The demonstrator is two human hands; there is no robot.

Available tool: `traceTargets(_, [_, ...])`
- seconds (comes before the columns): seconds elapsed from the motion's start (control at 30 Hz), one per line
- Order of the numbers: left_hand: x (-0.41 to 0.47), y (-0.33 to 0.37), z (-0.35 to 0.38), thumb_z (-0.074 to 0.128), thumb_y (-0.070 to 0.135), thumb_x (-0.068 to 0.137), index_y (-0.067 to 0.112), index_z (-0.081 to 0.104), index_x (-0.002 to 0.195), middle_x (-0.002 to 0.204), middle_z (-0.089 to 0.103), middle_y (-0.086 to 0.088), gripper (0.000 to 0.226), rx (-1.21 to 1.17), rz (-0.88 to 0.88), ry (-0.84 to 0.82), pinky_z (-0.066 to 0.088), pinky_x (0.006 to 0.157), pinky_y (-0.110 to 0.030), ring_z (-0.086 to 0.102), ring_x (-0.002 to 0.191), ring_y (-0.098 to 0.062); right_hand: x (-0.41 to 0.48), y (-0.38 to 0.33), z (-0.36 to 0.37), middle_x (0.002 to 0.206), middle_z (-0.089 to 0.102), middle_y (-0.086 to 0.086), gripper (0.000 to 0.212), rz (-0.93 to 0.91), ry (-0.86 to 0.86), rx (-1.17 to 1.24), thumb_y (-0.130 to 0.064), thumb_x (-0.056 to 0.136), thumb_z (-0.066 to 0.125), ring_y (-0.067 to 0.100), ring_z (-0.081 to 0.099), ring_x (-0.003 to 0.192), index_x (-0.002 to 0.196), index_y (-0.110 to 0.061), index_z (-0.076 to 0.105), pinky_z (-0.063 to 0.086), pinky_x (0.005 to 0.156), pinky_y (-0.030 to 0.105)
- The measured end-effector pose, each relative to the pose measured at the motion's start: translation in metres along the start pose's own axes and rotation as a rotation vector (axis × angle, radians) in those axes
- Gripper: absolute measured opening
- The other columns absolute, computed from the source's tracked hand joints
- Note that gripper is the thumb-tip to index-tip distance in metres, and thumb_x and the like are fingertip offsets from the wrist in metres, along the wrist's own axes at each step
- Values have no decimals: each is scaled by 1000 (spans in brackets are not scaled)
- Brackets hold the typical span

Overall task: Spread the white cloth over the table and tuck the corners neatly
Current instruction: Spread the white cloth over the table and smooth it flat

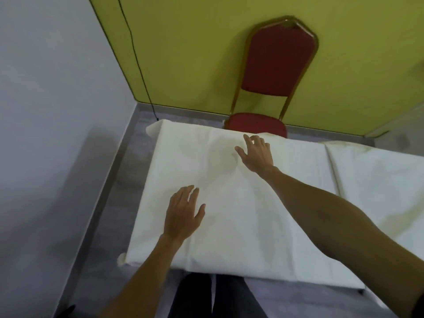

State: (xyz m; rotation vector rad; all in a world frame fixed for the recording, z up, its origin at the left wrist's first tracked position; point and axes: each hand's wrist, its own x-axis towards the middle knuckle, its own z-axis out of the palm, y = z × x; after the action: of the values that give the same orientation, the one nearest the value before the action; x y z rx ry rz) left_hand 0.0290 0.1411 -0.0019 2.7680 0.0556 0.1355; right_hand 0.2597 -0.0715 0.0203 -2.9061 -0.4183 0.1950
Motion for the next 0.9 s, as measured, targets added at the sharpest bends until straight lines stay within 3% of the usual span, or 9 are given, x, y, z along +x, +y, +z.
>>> traceTargets(0.1, [13,43,25,57,45,89,9,60,128,134,60,-12,53,-14,75,-43,43,108,-45,55,126,-31,-14,52,2,145,46,19,67,32,3,-13,-57,98,44,36,39,136,148,-13,38,32,108,49])
traceTargets(0.2, [17,78,53,53,50,90,9,51,138,147,47,-14,64,13,105,-118,34,114,-50,41,138,-33,-18,94,5,151,39,17,73,30,-30,-40,-60,95,46,34,32,141,151,-14,33,28,113,48])
traceTargets(0.37, [13,104,90,44,60,91,5,30,150,160,22,-18,82,78,15,-191,17,119,-56,14,149,-36,-11,131,30,164,13,15,81,-37,-111,-46,-69,94,32,35,10,151,157,-21,14,13,122,52])
traceTargets(0.5, [6,108,104,35,58,97,0,23,151,162,14,-18,80,123,-29,-205,13,120,-56,5,151,-35,-9,131,48,166,2,15,81,-68,-107,-12,-71,96,25,35,-1,153,159,-23,8,3,123,54])
traceTargets(0.73, [4,107,112,31,27,104,2,35,148,159,26,-15,50,123,-32,-84,22,118,-54,16,150,-33,-10,123,64,164,14,19,58,-78,10,-64,-47,106,22,44,7,151,157,-19,22,4,122,58])
traceTargets(0.9, [5,100,114,36,21,104,0,46,141,155,35,-16,44,109,-4,-45,28,115,-54,24,147,-35,-7,109,59,159,33,15,55,-110,35,-179,-36,105,16,48,23,146,152,-13,33,8,120,63])
